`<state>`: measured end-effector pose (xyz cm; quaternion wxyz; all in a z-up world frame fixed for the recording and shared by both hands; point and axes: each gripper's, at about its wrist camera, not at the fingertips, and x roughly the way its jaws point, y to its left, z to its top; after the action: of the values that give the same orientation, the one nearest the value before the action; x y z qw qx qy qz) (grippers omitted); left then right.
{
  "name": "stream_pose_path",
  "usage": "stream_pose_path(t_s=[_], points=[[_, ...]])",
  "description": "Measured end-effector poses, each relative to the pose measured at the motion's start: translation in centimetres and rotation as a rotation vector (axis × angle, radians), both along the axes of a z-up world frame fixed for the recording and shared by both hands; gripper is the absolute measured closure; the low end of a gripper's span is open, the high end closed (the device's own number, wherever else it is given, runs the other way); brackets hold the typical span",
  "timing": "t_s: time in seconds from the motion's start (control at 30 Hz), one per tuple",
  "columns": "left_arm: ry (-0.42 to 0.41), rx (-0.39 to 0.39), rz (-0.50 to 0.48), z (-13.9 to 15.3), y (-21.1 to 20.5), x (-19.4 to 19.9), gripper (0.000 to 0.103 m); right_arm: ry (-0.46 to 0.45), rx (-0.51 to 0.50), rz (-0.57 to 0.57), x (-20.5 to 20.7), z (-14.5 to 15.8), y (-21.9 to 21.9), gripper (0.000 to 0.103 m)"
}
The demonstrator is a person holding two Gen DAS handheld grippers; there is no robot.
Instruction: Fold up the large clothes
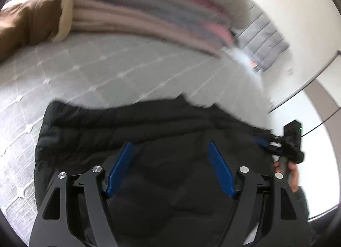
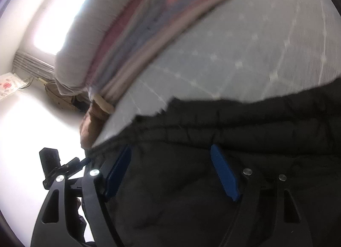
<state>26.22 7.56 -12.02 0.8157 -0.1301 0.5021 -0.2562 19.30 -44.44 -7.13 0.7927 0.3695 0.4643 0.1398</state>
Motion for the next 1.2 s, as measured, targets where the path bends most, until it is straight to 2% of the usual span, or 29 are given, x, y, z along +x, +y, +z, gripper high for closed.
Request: stream_pose_path(t_s=[0.03,0.13,0.23,0.27,0.37,0.43,0.53,0.67,0.73,0.77,0.83,0.9,1.0,1.07,1.13,1.2], points=[[0.034,0.039,-0.006,-1.3,-0.1,0.3,0.033,0.005,-0.010,0.010,0.0,-0.3,0.2,0.028],[0.048,0.062,-0.015,-2.7,-0.2,0.2,0.033,0.014,0.003,0.009,0.0,-0.2,0.3,0.028],[-0.005,0.036,0.018,-0.7,0.5,-0.9,0.033,-0.046,0.088,-0.018,-1.8,2.0,-0.6,0.028],[-0.041,0.017,0.029,0.7,1.1,-1.6,0.033,-0.067,0.074,-0.024,-2.7,3.0,-0.8,0.028],[-0.130,0.007,0.083,4.2,3.7,-4.5,0.033,-0.166,-0.129,0.024,-6.3,7.0,1.2,0.024],[-0.140,-0.007,0.119,5.2,5.9,-6.6,0.033,-0.237,-0.280,0.094,-9.3,9.1,4.4,0.023],[-0.063,-0.085,0.168,4.5,9.4,-9.2,0.033,-0.307,-0.414,0.212,-12.7,10.2,9.1,0.019],[0.020,-0.198,0.311,2.7,15.3,-12.4,0.033,-0.321,-0.404,0.295,-16.2,10.0,14.2,0.019],[0.080,-0.298,0.395,1.2,18.6,-14.0,0.033,-0.360,-0.502,0.334,-17.7,10.2,17.4,0.019],[0.107,-0.344,0.414,0.4,19.7,-14.7,0.033,-0.409,-0.574,0.388,-18.8,10.7,19.8,0.019],[0.182,-0.379,0.470,-1.6,21.7,-16.0,0.033,-0.474,-0.703,0.436,-20.5,11.3,23.0,0.019],[0.256,-0.402,0.469,-3.4,22.4,-16.7,0.033,-0.486,-0.700,0.478,-21.1,11.4,24.5,0.018],[0.360,-0.502,0.415,-5.8,22.6,-16.3,0.033,-0.440,-0.547,0.457,-20.6,11.5,23.7,0.018],[0.393,-0.505,0.382,-6.7,22.5,-15.3,0.033,-0.390,-0.442,0.394,-20.1,11.7,22.5,0.018],[0.418,-0.521,0.343,-7.4,22.4,-14.0,0.033,-0.390,-0.500,0.357,-20.5,12.4,23.2,0.018],[0.425,-0.542,0.324,-7.9,22.5,-13.0,0.033,-0.444,-0.603,0.396,-21.6,13.3,25.3,0.018]])
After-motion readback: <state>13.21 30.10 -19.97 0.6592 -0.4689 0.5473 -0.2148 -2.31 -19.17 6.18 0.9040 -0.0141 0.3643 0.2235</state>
